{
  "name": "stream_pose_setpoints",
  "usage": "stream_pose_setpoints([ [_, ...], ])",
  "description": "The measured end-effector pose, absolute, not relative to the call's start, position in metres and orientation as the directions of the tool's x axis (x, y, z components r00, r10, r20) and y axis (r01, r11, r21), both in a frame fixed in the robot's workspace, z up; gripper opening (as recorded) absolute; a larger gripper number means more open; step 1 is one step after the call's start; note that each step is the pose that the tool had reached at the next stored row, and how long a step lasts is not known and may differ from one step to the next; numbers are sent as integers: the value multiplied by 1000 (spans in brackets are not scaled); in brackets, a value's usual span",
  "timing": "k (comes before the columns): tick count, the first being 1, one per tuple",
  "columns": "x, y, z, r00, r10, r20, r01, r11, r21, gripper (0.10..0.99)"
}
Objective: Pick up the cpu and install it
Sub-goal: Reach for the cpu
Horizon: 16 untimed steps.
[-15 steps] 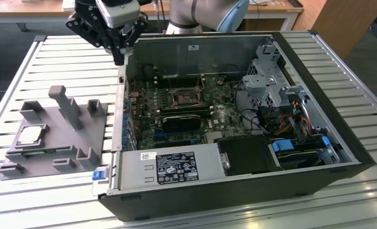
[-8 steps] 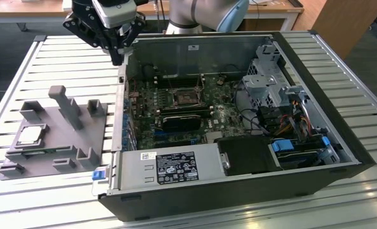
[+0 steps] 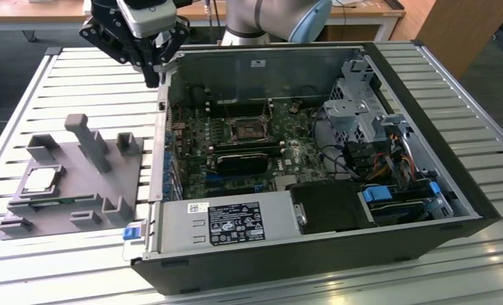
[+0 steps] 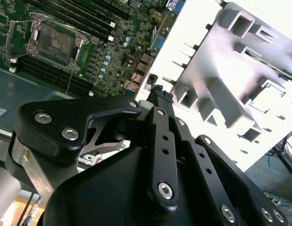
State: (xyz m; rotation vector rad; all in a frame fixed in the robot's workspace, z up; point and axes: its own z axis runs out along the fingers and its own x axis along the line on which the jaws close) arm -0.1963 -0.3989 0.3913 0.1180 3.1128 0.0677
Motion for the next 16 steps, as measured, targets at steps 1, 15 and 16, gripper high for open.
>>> stream_pose_setpoints([
  [1,-197,-399,391,-997,76,-24,75,996,44,106],
  [15,-206,-399,391,-997,76,-24,75,996,44,106],
  [16,-207,-399,391,-997,76,-24,75,996,44,106],
])
